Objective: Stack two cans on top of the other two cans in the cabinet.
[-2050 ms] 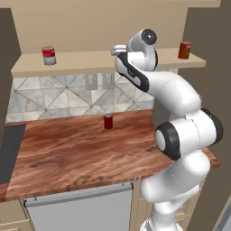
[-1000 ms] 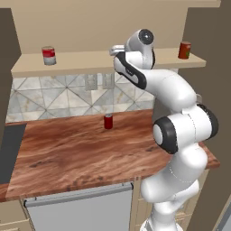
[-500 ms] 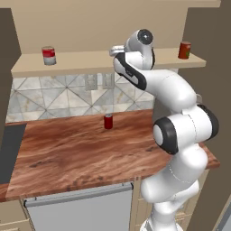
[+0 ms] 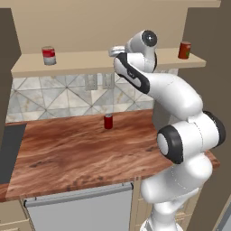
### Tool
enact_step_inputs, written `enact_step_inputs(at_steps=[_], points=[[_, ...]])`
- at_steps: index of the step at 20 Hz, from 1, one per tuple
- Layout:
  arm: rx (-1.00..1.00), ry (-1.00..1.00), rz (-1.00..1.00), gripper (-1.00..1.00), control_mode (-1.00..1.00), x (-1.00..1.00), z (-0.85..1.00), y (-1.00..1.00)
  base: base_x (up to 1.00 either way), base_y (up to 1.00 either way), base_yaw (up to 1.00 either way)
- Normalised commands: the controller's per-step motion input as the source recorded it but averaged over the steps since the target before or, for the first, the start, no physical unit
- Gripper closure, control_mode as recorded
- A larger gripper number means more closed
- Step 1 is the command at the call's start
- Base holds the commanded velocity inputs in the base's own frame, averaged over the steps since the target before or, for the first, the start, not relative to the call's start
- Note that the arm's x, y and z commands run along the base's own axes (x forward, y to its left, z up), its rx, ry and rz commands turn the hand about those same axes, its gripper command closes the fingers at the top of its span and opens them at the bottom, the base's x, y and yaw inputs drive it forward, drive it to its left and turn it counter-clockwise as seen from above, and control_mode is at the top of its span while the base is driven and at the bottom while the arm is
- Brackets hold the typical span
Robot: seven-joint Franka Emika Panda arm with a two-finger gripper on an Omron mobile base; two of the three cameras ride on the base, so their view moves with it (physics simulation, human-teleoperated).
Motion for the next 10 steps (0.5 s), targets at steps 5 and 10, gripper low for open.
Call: enact_step_inputs(at_steps=[5,10], points=[[0.05,-0.02,0.13,1.0,-1.0,-0.4,0.16,0.19,0.0,0.0,0.0],[0.01,-0.01,0.15,1.0,-1.0,-0.28,0.25,0.28,0.0,0.0,0.0]])
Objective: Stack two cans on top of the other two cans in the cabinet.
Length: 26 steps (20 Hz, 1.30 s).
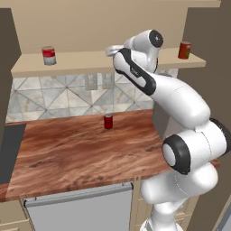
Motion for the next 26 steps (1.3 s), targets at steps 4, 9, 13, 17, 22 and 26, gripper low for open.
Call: enact_step_inputs(at_steps=[4,9,13,17,22,26], points=[[0.0,0.0,0.16,1.0,-1.0,-0.23,0.22,0.33,0.0,0.0,0.0],[0.0,-0.02,0.16,1.0,-1.0,-0.15,0.12,0.41,0.0,0.0,0.0],[0.0,-0.12,0.16,1.0,-1.0,-0.07,0.05,0.47,0.0,0.0,0.0],[0.0,-0.09,0.12,1.0,-1.0,-0.02,0.02,0.48,0.0,0.0,0.0],[0.0,-0.03,0.08,1.0,-1.0,-0.01,0.11,0.43,0.0,0.0,0.0],[0.0,0.0,0.0,1.0,-1.0,0.0,0.28,0.33,0.0,0.0,0.0]])
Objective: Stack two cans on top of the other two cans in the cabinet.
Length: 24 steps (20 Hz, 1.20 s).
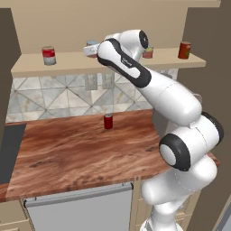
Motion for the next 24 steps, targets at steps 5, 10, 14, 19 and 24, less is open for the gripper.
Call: enact_step_inputs(at_steps=[5,10,14,19,24], points=[[0.0,0.0,0.0,1.0,-1.0,0.0,0.26,0.38,0.0,0.0,0.0],[0.0,0.0,0.0,1.0,-1.0,0.0,0.22,0.36,0.0,0.0,0.0],[0.0,0.0,0.0,1.0,-1.0,0.0,0.06,0.42,0.0,0.0,0.0],[0.0,0.0,0.0,1.0,-1.0,0.0,0.0,0.42,0.0,0.0,0.0],[0.0,0.0,0.0,1.0,-1.0,0.0,0.0,0.37,0.0,0.0,0.0]])
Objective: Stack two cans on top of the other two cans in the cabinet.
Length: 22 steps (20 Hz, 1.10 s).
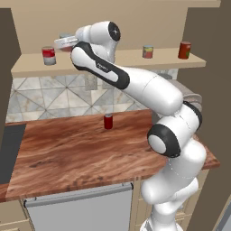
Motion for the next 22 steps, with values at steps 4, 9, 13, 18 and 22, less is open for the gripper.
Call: enact_step_inputs(at_steps=[4,9,13,18,22], points=[[0.0,0.0,0.0,1.0,-1.0,0.06,0.01,0.36,0.0,0.0,0.0],[0.0,0.0,0.0,1.0,-1.0,0.14,0.05,0.24,0.0,0.0,0.0],[0.0,0.0,0.0,1.0,-1.0,0.14,0.04,0.19,0.0,0.0,0.0],[-0.03,0.0,0.0,1.0,-1.0,0.18,0.01,0.18,0.0,0.0,0.0],[-0.02,0.0,0.0,1.0,-1.0,0.21,0.0,0.11,0.0,0.0,0.0]])
